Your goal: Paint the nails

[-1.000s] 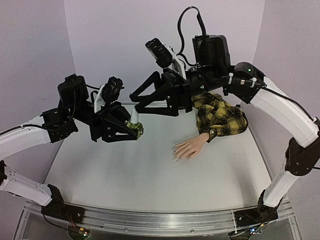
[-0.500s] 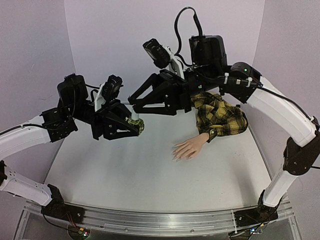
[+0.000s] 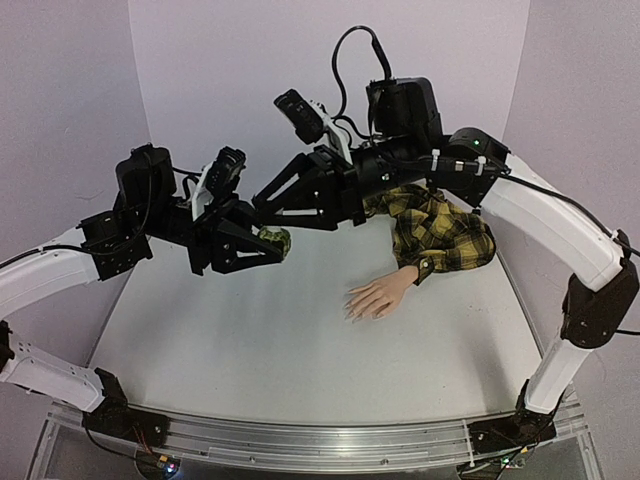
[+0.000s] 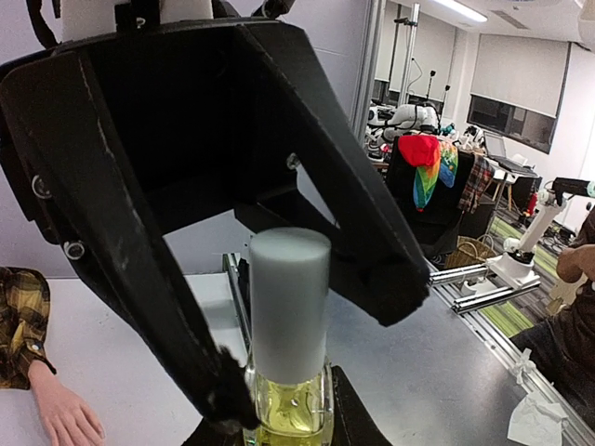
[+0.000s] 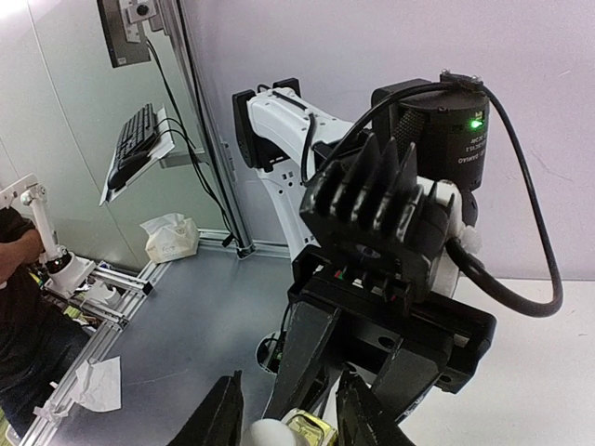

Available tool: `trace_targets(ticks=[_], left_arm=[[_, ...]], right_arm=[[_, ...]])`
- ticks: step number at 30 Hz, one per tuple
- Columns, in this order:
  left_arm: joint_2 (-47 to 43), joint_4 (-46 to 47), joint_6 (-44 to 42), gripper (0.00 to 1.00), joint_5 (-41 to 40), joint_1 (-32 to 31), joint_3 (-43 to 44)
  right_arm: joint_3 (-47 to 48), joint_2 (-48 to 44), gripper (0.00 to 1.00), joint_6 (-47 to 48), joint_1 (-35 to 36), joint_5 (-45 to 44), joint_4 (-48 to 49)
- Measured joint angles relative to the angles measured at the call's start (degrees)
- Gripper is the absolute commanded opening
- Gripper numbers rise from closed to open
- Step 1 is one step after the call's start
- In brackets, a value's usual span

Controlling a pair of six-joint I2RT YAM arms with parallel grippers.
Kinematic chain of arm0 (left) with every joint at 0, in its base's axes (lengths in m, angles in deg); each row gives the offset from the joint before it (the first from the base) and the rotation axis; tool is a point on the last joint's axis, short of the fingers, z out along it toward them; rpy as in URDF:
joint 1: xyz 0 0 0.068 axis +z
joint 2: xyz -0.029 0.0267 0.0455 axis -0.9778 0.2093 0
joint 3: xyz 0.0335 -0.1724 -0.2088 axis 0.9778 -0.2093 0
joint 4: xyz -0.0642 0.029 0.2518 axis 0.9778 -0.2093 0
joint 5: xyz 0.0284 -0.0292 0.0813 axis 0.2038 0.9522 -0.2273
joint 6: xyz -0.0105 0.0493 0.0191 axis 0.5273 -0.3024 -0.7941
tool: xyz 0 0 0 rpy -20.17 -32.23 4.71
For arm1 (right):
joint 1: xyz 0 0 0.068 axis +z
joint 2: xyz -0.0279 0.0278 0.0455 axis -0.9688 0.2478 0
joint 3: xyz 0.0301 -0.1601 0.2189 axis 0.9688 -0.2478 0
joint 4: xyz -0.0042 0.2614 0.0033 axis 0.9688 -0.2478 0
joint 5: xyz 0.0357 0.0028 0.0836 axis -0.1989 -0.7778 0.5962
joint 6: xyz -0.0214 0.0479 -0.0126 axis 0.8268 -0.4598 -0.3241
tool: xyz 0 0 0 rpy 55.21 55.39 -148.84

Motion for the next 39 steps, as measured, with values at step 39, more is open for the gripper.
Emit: trace_targets(ticks=[39], left_arm=[[24.2,12.8,-19.7,0.00,-62.8,5.9,9.2]], right_arm=[[9.4,17.2,0.00,-18.2,-2.7,-77.1,11.0]])
